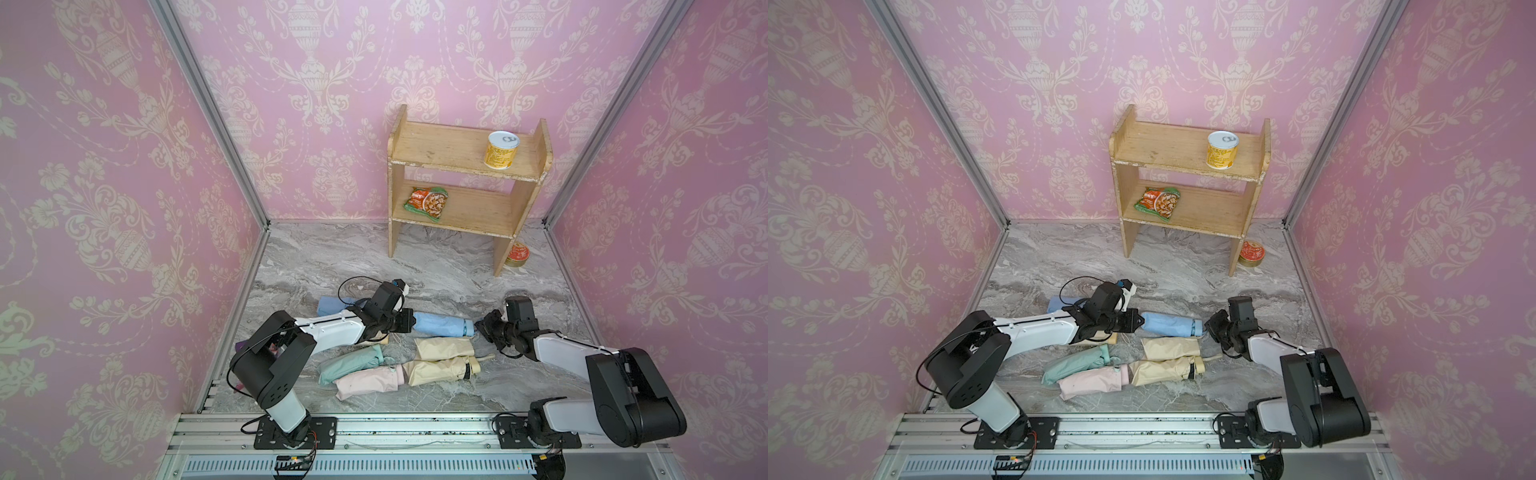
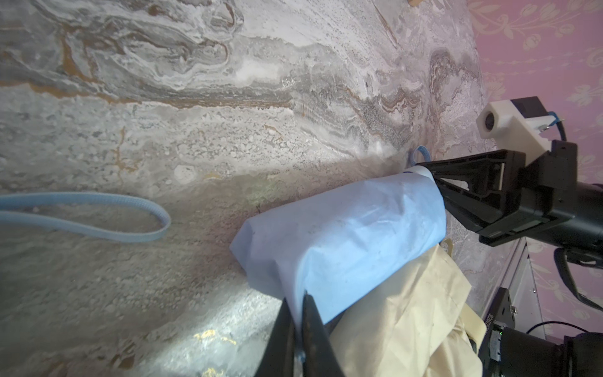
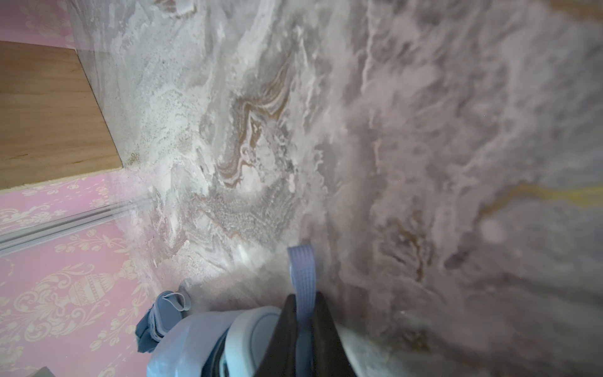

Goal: Take umbrellas out of sleeves
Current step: Take out the umbrella from the umbrella sleeve.

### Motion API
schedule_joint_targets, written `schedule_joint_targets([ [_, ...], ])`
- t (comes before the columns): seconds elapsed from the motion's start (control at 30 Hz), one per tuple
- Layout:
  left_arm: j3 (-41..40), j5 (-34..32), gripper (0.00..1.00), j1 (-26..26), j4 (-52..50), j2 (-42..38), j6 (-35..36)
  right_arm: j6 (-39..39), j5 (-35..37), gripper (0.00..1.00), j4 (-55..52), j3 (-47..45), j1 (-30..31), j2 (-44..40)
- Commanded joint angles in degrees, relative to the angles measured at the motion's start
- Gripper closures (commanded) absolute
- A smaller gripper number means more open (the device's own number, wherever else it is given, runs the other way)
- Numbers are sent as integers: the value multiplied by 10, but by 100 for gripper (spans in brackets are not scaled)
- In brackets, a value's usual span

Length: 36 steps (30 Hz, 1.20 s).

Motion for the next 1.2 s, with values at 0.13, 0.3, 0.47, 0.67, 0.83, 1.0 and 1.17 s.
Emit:
schedule_joint_targets([
  [0.13, 37, -16, 96, -4, 28, 27, -1, 0, 7, 100, 7, 55, 1, 38],
  [0.3, 76, -41, 100, -4, 24, 50, 20, 3, 0, 100, 18, 97, -3, 78],
  [0.47, 126, -63, 100, -4, 21, 83, 44, 19, -11, 100, 46, 119, -24, 110],
  [0.67, 172, -80, 100, -4, 22, 116, 59, 12, -5, 100, 43, 147, -52, 121],
  [0.83, 171, -91, 100, -4, 38, 123, 58, -9, -1, 100, 21, 166, -72, 122],
  [1.0, 154, -81, 100, -5, 60, 124, 41, -9, -11, 100, 27, 163, -87, 129],
  [1.17, 113, -97, 100, -14, 90, 104, 21, -13, -12, 100, 29, 152, -100, 125],
])
